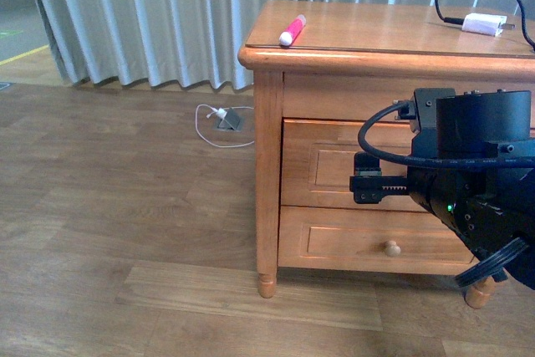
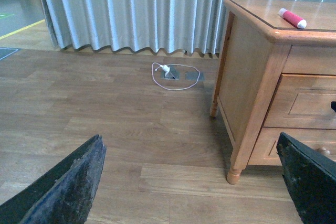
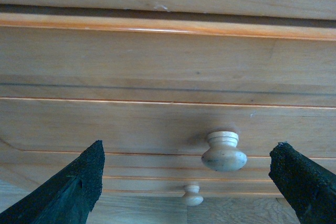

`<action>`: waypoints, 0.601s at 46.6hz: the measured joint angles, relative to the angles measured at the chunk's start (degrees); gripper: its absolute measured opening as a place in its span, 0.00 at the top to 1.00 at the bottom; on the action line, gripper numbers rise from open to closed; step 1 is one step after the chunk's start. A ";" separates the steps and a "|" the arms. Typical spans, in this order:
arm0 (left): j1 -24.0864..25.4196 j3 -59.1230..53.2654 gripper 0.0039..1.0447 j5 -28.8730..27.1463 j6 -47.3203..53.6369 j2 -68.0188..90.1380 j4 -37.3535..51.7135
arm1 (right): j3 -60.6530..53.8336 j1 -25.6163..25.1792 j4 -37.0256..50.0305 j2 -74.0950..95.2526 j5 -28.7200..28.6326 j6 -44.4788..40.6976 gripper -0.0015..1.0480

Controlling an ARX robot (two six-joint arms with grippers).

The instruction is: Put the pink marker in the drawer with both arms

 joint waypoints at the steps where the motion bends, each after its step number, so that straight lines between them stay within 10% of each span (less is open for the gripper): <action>1: 0.00 0.00 0.05 0.00 0.00 0.00 0.00 | 0.31 -0.11 0.00 0.33 0.07 -0.11 0.08; 28: 0.02 0.00 0.05 0.00 0.00 0.00 0.00 | 4.87 -1.57 -0.90 5.20 0.74 -1.62 0.08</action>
